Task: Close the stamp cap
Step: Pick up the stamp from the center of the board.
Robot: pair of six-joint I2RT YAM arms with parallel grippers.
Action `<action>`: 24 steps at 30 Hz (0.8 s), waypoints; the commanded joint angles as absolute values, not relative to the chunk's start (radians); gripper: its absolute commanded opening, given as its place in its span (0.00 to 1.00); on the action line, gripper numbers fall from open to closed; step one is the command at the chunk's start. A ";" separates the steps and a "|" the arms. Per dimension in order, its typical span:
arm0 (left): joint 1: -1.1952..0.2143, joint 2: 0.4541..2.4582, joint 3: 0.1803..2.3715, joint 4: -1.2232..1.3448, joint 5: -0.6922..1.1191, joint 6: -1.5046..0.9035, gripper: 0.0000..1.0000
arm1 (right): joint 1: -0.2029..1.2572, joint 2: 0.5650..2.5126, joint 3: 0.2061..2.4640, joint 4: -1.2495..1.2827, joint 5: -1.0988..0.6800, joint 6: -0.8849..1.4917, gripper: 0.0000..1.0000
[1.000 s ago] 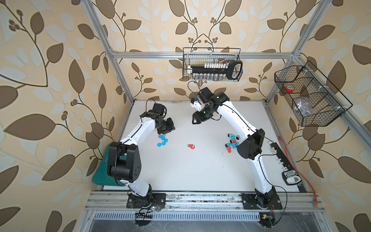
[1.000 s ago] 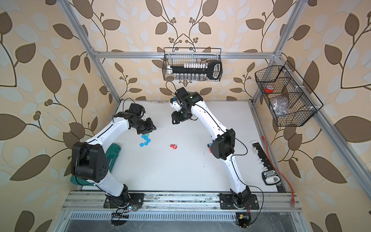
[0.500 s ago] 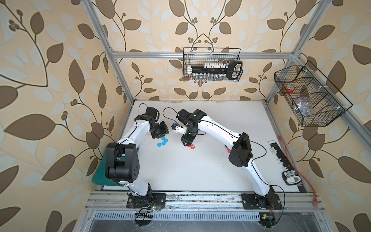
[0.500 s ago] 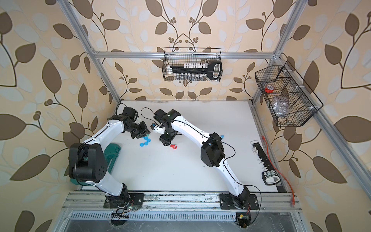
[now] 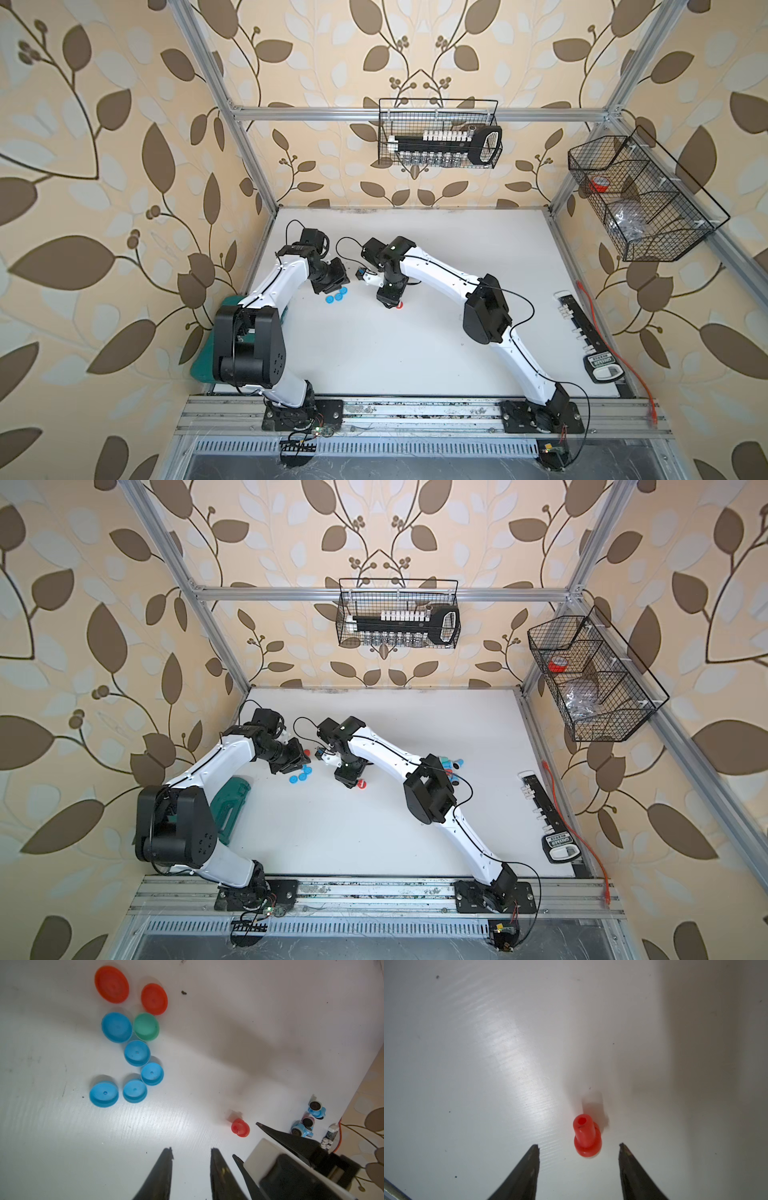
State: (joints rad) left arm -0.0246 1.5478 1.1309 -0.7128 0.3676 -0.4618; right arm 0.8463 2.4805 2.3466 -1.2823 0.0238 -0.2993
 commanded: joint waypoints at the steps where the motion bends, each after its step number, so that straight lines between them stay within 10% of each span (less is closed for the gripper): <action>1: -0.017 1.505 1.121 -0.724 0.387 -0.441 0.33 | 0.856 2.509 2.345 -1.294 0.033 -0.315 0.54; 24: -0.002 1.517 1.115 -0.719 0.396 -0.439 0.32 | 0.855 2.569 2.357 -1.286 0.065 -0.306 0.41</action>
State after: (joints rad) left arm -0.0113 1.5463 1.1229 -0.7128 0.3687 -0.4511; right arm 0.8490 2.5286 2.3466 -1.2816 0.0502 -0.3042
